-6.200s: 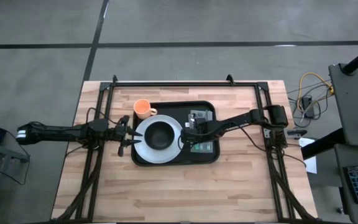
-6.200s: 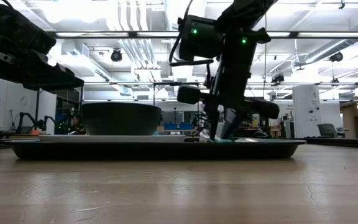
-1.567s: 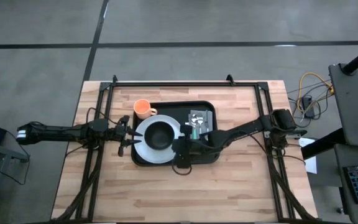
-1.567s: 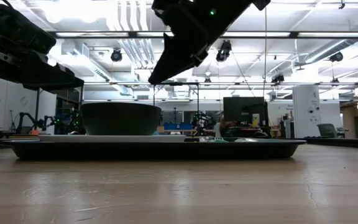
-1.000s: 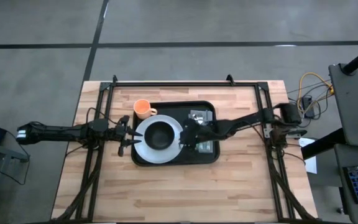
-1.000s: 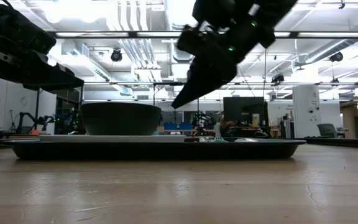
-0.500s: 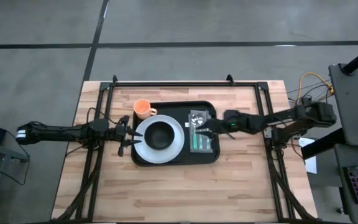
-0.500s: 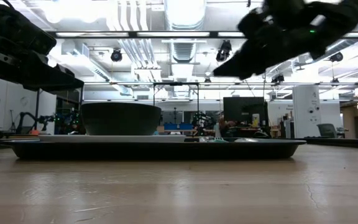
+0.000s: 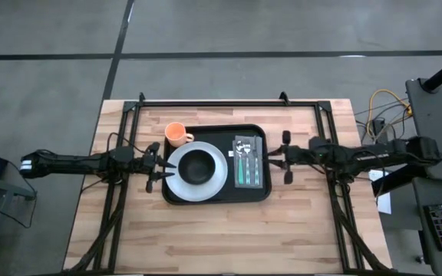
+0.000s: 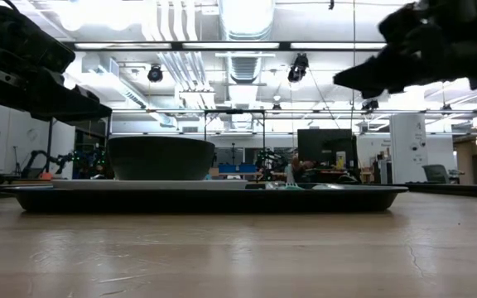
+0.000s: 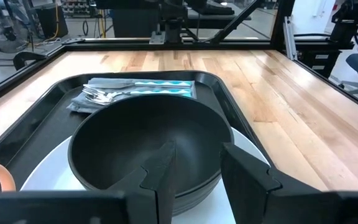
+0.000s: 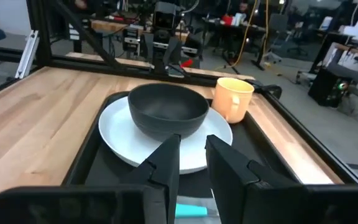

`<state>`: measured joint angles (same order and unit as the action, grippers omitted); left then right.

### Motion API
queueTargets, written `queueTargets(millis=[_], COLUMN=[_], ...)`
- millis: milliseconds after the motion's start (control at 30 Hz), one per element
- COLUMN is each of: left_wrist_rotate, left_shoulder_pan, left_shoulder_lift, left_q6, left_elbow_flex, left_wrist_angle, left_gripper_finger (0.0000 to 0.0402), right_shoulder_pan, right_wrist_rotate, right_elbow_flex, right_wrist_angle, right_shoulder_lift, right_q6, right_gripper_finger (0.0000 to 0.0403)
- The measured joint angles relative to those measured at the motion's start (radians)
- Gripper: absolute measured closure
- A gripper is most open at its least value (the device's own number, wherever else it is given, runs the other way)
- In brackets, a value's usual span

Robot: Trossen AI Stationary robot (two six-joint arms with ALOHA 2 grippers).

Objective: Set up tray
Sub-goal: Return to Home Position

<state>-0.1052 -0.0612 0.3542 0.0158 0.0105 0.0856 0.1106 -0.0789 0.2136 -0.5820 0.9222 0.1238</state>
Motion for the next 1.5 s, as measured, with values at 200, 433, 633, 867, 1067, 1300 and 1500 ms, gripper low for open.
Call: queueTargets(millis=[200,433,633,867,1067,1300,1500], left_wrist_rotate=[0.0,0.0,0.0,0.0,0.0,0.0,0.0], left_shoulder_pan=[0.0,0.0,0.0,0.0,0.0,0.0,0.0], left_shoulder_lift=[0.001,0.001,0.0,0.0,0.0,0.0,0.0], left_q6=[0.0,0.0,0.0,0.0,0.0,0.0,0.0], left_elbow_flex=[0.0,0.0,0.0,0.0,0.0,0.001,0.0], left_wrist_angle=[0.0,0.0,0.0,0.0,0.0,0.0,0.0], left_gripper_finger=[0.0297,0.0297,0.0297,0.0297,0.0297,0.0297,0.0297], right_shoulder_pan=[0.017,0.017,0.028,0.028,0.028,0.028,0.027], right_wrist_rotate=[0.0,0.001,0.02,0.026,0.026,0.029,0.096], right_elbow_flex=[-0.087,-0.123,-0.121,-0.139,-0.157,-0.162,-0.179], right_wrist_angle=[0.001,0.049,0.209,0.237,0.321,0.375,0.423], right_shoulder_lift=[-0.146,-0.282,-0.409,-0.549,-0.674,-0.795,-0.855], right_q6=[-0.016,-0.008,0.0,-0.012,-0.009,-0.032,-0.059], right_gripper_finger=[0.0335,0.0335,0.0335,0.0335,0.0335,0.0335,0.0335])
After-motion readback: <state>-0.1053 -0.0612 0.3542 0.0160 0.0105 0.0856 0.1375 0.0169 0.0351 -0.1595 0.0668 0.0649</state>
